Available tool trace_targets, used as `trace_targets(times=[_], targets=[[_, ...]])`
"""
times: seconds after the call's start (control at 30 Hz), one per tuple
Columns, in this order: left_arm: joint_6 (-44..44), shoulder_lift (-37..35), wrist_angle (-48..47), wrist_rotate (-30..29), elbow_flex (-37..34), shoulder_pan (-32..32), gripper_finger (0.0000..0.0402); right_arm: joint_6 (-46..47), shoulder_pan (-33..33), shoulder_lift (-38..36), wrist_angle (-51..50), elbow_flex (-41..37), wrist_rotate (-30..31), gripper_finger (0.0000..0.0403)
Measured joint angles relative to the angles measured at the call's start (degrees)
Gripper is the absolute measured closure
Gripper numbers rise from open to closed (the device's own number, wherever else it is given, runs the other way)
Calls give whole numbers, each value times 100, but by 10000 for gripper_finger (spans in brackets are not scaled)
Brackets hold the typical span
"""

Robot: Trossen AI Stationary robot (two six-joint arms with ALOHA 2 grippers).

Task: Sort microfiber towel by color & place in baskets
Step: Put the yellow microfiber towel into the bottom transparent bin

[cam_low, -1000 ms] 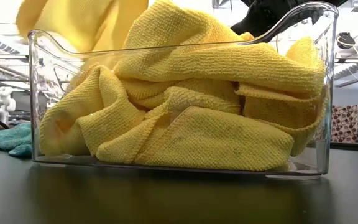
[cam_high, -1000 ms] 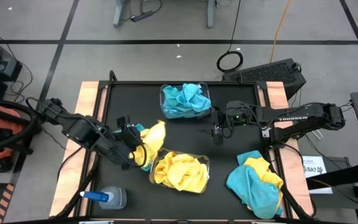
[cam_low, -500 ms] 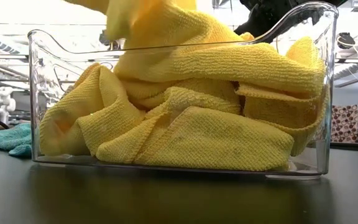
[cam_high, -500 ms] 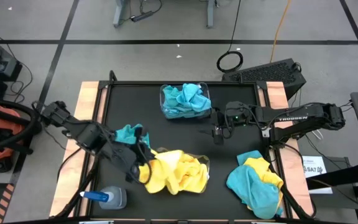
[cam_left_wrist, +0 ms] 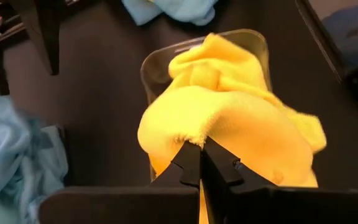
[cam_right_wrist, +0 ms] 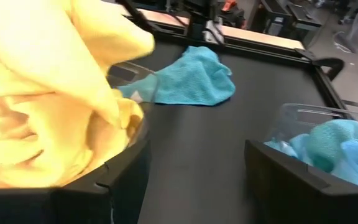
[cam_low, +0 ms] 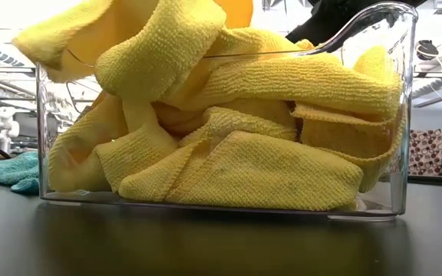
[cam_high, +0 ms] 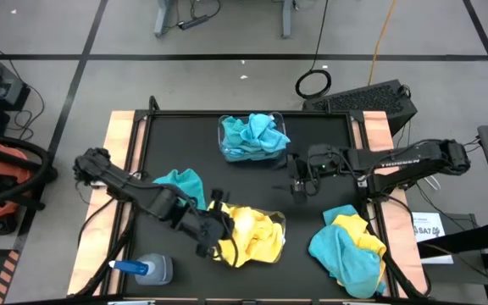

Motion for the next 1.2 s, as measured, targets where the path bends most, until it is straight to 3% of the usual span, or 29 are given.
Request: trace_targets(times=[0.7,0.9,1.2], targets=[[639,1289,816,918,-2,555,401,434,1496,119,497,0,-138,152],[634,1683,903,1227,-2,738,400,514,1794,662,839,0,176,152],[396,2016,917,1515,-2,851,378,799,1826,1600,1447,-2,184,152]])
